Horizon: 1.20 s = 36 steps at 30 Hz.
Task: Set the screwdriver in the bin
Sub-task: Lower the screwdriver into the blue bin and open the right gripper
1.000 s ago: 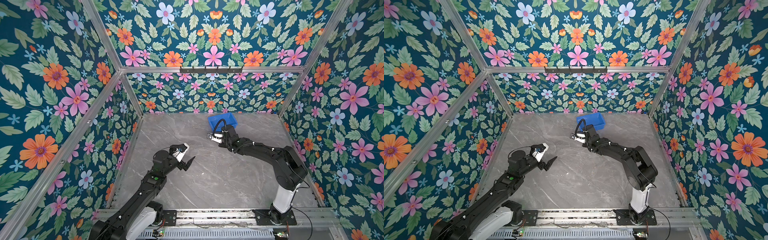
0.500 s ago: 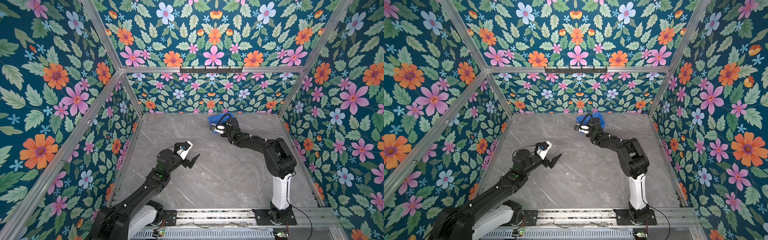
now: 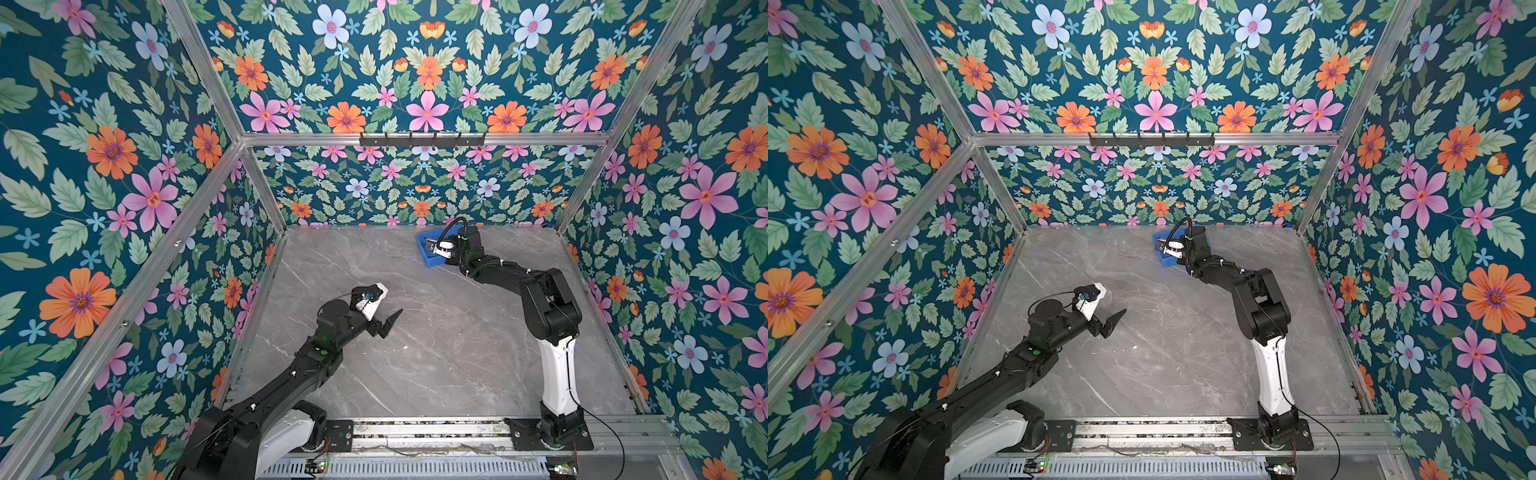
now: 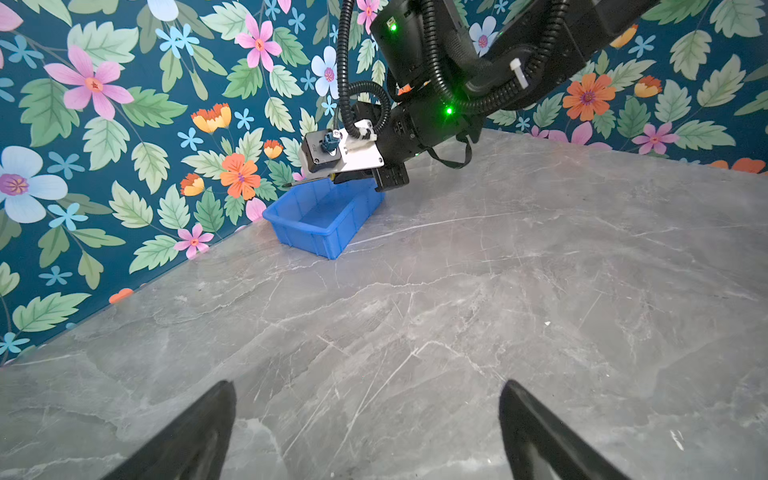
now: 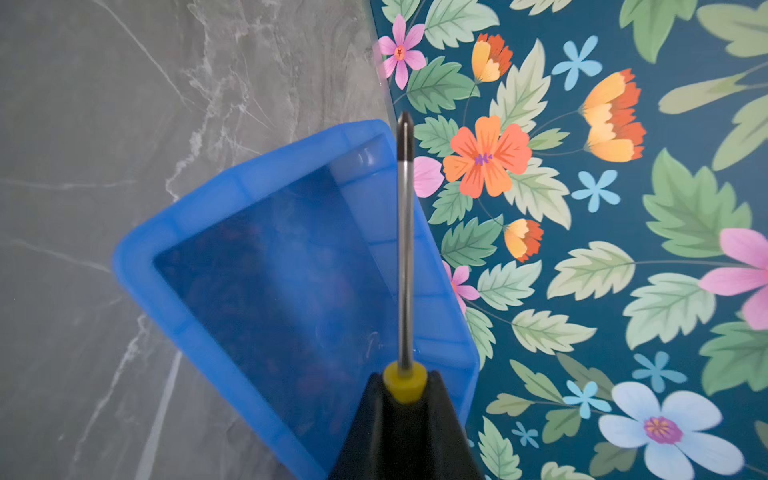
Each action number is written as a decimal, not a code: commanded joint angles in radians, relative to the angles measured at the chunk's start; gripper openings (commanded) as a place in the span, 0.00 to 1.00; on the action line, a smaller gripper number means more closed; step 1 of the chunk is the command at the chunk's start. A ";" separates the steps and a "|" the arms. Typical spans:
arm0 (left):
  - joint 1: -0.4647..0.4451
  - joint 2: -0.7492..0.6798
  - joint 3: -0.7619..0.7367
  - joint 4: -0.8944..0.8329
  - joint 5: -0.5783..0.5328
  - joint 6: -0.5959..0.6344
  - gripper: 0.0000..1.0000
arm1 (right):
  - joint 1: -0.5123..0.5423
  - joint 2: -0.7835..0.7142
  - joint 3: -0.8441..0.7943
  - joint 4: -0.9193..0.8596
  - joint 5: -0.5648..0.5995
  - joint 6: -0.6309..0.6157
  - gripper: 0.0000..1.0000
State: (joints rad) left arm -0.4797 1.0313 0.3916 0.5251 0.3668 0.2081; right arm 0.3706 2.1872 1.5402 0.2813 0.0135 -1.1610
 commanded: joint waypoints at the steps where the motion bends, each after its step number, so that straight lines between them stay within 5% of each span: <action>1: -0.002 0.004 0.006 0.024 0.004 -0.005 1.00 | 0.000 0.021 0.032 -0.034 -0.038 0.005 0.04; 18: -0.005 -0.017 0.001 -0.003 -0.012 0.007 1.00 | -0.016 0.094 0.152 -0.141 -0.054 0.004 0.12; 36: -0.005 -0.023 0.005 -0.016 -0.020 0.014 1.00 | -0.025 0.090 0.181 -0.103 -0.034 0.005 0.45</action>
State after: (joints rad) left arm -0.4850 1.0092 0.3897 0.5068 0.3477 0.2157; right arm 0.3443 2.2910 1.7222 0.1371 -0.0219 -1.1538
